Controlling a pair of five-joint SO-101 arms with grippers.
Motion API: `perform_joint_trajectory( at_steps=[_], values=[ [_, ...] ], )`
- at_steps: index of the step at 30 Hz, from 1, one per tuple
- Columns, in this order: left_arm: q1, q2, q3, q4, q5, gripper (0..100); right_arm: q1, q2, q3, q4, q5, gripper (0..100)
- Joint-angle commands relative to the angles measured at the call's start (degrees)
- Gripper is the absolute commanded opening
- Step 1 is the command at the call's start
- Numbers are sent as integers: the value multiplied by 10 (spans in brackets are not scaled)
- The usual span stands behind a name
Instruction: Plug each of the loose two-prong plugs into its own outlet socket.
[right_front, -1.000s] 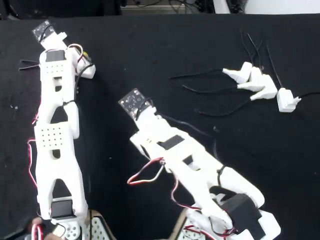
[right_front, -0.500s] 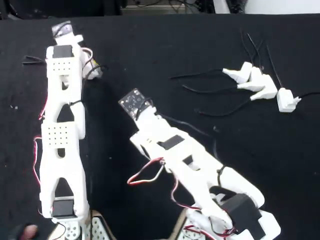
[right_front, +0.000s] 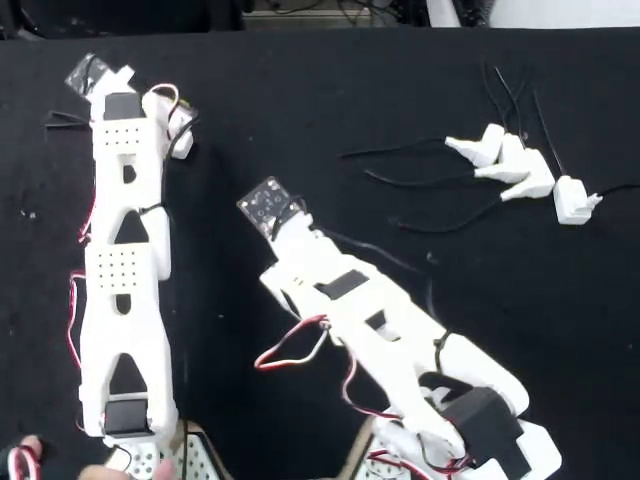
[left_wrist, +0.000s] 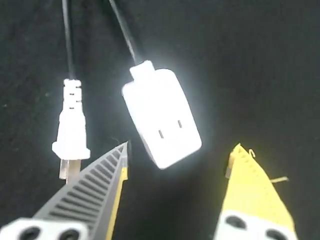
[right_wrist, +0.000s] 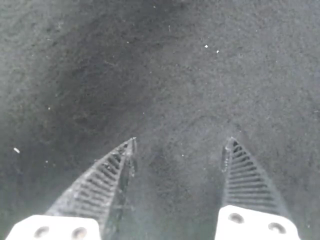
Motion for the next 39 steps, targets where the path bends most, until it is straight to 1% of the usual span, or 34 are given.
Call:
perform_joint_trajectory(
  at_steps=[1, 6, 8, 21, 23, 26, 28, 31, 34, 39],
  values=[
    [-22, -7, -9, -38, 40, 317, -6, -28, -2, -11, 3, 266],
    [-29, 11, 3, -98, 40, 317, -6, -28, -2, -11, 3, 266],
    [-28, 25, 3, -110, 40, 317, -6, -28, -2, -11, 3, 266],
    [-36, 65, 4, -114, 40, 314, -6, -28, -2, -11, 3, 266],
    [-34, 65, 8, -113, 40, 263, -6, -28, -2, -11, 3, 266],
    [-31, 65, 9, -106, 40, 102, -6, -28, -2, -11, 3, 266],
    [-29, 65, 6, -98, 40, 20, -6, -28, -2, -11, 3, 266],
    [-22, 59, 3, -80, 37, 62, -6, -28, -3, -11, 3, 266],
    [-13, 56, -21, -55, -3, 30, -6, -28, -3, -11, 3, 266],
    [13, 47, -159, 74, -80, 30, -6, -28, -3, -11, 3, 266]
  ],
)
